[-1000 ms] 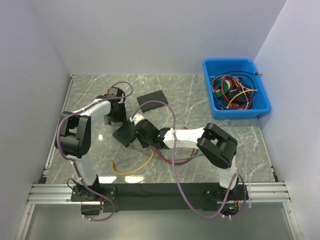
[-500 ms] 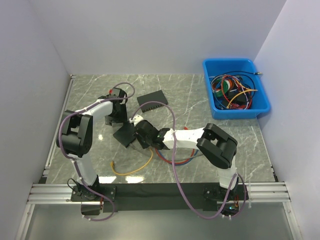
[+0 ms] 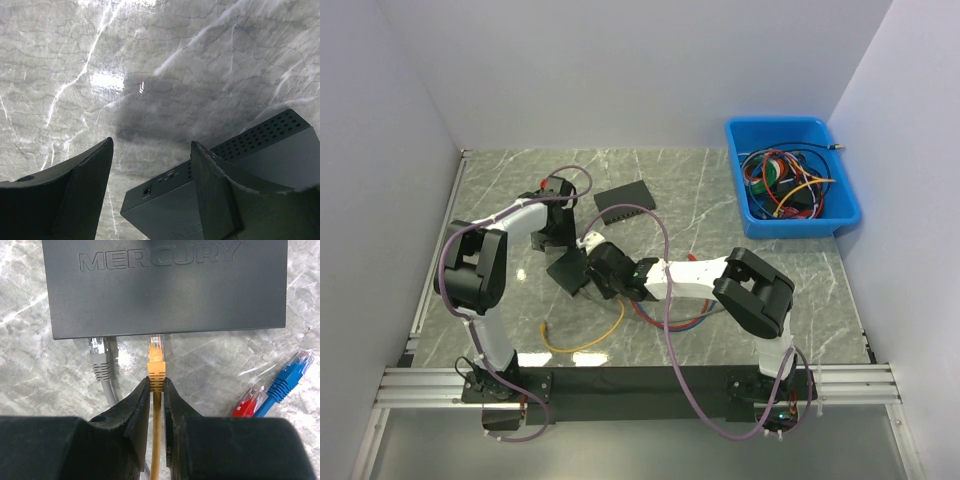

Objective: Insert the plug into the switch port

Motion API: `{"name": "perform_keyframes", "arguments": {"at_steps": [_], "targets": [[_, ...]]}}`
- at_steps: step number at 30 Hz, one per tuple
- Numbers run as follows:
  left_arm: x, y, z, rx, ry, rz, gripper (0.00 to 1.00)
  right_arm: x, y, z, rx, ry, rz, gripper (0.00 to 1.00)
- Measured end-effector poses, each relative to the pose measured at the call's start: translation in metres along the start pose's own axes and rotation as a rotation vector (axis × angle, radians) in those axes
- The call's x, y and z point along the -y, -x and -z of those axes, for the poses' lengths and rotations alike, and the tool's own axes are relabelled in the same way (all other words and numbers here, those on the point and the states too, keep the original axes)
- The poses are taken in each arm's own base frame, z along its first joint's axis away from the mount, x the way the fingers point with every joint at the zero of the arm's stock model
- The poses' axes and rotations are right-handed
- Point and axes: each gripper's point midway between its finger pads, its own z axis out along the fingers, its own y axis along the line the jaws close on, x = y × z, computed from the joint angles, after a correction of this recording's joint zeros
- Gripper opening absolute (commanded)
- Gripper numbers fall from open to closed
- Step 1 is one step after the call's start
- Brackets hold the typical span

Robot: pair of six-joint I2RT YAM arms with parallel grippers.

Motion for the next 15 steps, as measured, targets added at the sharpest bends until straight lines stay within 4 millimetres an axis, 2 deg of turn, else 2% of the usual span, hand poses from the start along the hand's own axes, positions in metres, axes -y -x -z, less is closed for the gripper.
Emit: {"name": "perform_keyframes", "arguments": {"at_steps": [15], "targets": [[0.0028, 0.0003, -0.0015, 0.005, 0.004, -0.011, 0.69, 0.0043, -0.0034, -0.0015, 0.035, -0.035, -0.011, 0.00]]}}
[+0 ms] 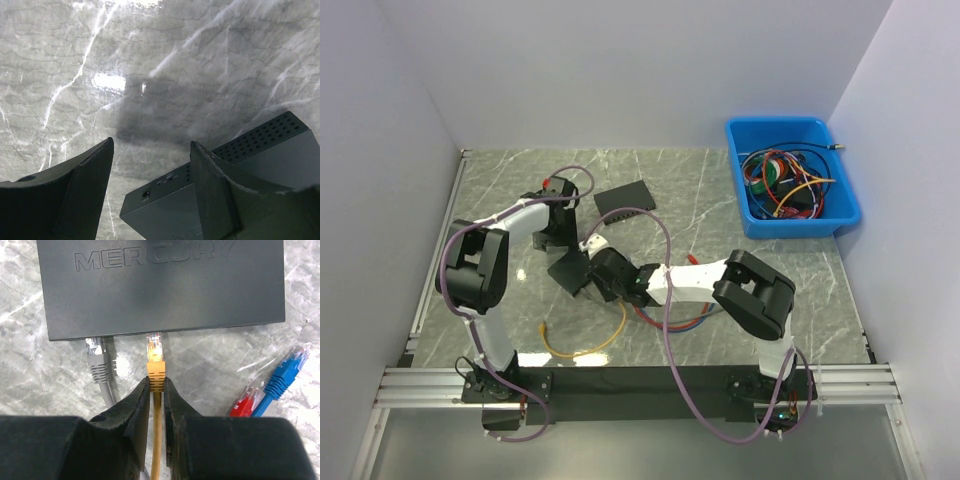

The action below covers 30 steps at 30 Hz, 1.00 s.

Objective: Insert the plug into the switch port

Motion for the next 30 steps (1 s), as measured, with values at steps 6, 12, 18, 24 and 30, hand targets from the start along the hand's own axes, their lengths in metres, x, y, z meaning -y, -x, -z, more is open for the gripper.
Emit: {"name": "perform_keyframes", "arguments": {"at_steps": [6, 12, 18, 24, 30], "targets": [[0.005, 0.000, 0.001, 0.004, -0.009, -0.009, 0.68, 0.002, -0.003, 0.001, 0.030, -0.013, -0.016, 0.00], [0.010, -0.001, 0.001, 0.009, -0.015, -0.023, 0.68, 0.002, -0.007, 0.001, 0.041, -0.019, -0.014, 0.00], [0.018, -0.002, 0.003, 0.014, -0.033, -0.042, 0.69, -0.001, -0.012, 0.003, 0.048, -0.018, -0.004, 0.00], [0.030, -0.002, 0.005, 0.026, -0.062, -0.060, 0.69, -0.003, -0.016, 0.006, 0.053, -0.013, 0.001, 0.00], [0.030, -0.002, 0.005, 0.028, -0.063, -0.060, 0.69, -0.005, -0.015, 0.006, 0.056, -0.012, -0.001, 0.00]]}}
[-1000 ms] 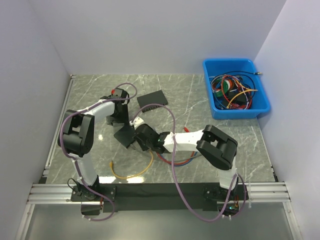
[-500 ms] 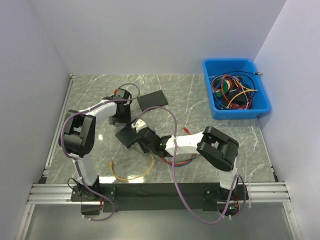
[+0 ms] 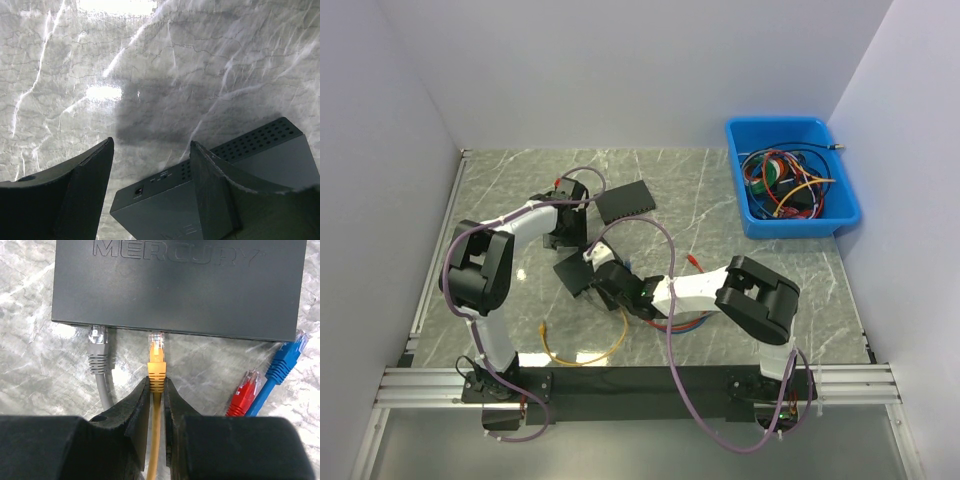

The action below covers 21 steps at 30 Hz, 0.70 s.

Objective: Insert the plug into the switch port

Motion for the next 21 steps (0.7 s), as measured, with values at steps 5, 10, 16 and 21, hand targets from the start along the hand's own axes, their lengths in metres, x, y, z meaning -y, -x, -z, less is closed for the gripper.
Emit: {"name": "perform_keyframes", "arguments": {"at_steps": [5, 10, 16, 21], "targets": [[0.000, 0.000, -0.001, -0.002, 0.002, 0.000, 0.69, 0.001, 0.001, 0.001, 0.007, -0.024, 0.004, 0.00], [0.001, 0.001, -0.001, 0.001, 0.000, 0.000, 0.69, 0.004, 0.005, 0.003, 0.004, -0.059, 0.009, 0.00], [0.002, 0.002, -0.001, 0.005, -0.002, 0.001, 0.69, 0.004, 0.014, 0.004, 0.011, -0.080, 0.000, 0.00], [0.002, 0.003, -0.001, 0.006, -0.003, 0.000, 0.69, 0.005, 0.015, 0.005, 0.007, -0.087, -0.004, 0.00]]}}
